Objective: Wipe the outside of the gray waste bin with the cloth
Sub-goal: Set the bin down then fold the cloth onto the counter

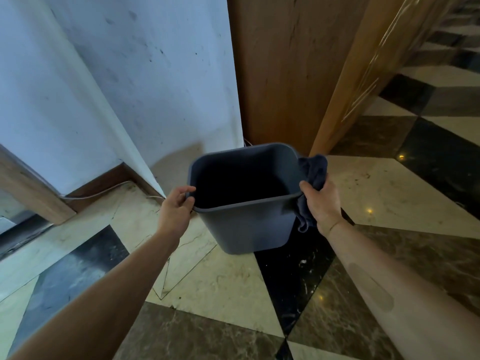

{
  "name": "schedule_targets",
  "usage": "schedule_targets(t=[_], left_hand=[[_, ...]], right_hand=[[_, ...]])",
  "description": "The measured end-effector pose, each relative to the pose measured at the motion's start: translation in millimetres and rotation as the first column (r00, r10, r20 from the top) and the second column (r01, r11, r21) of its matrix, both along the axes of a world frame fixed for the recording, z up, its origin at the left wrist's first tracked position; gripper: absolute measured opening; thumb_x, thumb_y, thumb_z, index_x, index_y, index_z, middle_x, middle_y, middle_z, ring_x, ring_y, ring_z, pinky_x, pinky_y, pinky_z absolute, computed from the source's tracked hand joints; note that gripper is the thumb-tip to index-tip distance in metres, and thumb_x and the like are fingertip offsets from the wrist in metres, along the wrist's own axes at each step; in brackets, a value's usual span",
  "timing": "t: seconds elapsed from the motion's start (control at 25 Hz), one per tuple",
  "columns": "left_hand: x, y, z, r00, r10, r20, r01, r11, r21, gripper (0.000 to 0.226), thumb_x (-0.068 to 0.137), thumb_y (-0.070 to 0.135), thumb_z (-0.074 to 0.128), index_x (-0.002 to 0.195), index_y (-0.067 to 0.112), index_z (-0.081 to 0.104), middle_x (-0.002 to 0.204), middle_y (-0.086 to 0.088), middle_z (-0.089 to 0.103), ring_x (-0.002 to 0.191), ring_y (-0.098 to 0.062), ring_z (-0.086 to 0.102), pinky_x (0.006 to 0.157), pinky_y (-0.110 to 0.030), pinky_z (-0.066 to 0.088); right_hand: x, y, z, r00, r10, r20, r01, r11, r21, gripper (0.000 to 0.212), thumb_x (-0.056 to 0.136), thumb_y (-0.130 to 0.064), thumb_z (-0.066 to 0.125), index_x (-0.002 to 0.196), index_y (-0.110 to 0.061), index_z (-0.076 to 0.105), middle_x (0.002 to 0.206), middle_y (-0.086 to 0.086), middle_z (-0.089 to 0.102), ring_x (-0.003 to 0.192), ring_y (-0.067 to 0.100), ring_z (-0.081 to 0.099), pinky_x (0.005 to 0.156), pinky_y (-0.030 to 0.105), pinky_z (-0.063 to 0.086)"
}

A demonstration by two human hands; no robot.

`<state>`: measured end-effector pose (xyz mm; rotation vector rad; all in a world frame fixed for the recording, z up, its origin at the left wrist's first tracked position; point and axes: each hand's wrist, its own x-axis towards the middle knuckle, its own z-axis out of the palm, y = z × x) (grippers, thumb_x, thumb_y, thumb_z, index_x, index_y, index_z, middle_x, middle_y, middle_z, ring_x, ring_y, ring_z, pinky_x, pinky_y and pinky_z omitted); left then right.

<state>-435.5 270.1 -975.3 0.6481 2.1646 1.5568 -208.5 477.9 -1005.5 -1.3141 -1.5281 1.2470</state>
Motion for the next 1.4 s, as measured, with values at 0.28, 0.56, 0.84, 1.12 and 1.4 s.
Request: schedule_targets(t=[0.28,0.56,0.84,1.12,1.4], left_hand=[[-4,4,-6,1.000,0.001,0.007,-0.001,1.000,0.002,0.031,0.098,0.013,0.047,0.122,0.030,0.059,0.124,-0.005,0.062,0.115,-0.021,0.057,0.102,-0.042,0.045],[11,7,20,0.946,0.108,-0.306,-0.137,0.988,-0.074,0.025,0.098,0.017,0.045,0.119,0.021,0.059,0.118,0.004,0.060,0.105,-0.013,0.054,0.087,-0.031,0.045],[88,103,181,0.657,-0.538,-0.527,0.602,0.796,-0.061,0.046,0.089,0.023,0.063,0.131,0.035,0.050,0.133,0.017,0.050,0.121,0.006,0.045,0.096,-0.006,0.035],[109,115,383,0.451,-0.820,-0.352,0.770,0.557,-0.312,0.021,0.086,0.022,0.070,0.105,0.029,0.070,0.101,0.020,0.068,0.095,0.005,0.061,0.081,-0.008,0.046],[141,109,618,0.440,-0.771,-0.461,0.722,0.609,-0.328,0.011,0.089,0.020,0.062,0.092,0.030,0.060,0.085,0.018,0.063,0.079,0.003,0.058,0.066,-0.009,0.040]], right_hand=[[4,3,2,1.000,0.011,0.019,-0.010,0.999,-0.031,0.032,0.090,-0.035,0.063,0.115,-0.015,0.062,0.099,0.006,0.070,0.094,0.027,0.066,0.082,0.037,0.050],[23,4,37,0.997,0.063,0.039,-0.066,0.994,0.092,0.012,0.094,-0.037,0.056,0.102,-0.029,0.058,0.088,-0.008,0.065,0.088,0.020,0.063,0.072,0.032,0.044],[37,1,169,0.793,0.530,0.300,-0.597,0.774,0.210,0.016,0.099,-0.046,0.051,0.105,-0.059,0.059,0.094,-0.030,0.069,0.092,-0.012,0.061,0.077,0.008,0.042],[67,-4,371,0.557,0.744,0.370,-0.798,0.603,-0.011,0.023,0.104,-0.044,0.041,0.116,-0.052,0.059,0.092,-0.033,0.069,0.088,-0.012,0.062,0.080,0.009,0.041],[91,-2,615,0.591,0.703,0.397,-0.762,0.647,-0.011,0.023,0.100,-0.053,0.043,0.114,-0.054,0.061,0.105,-0.017,0.073,0.094,-0.002,0.065,0.089,0.023,0.044]])
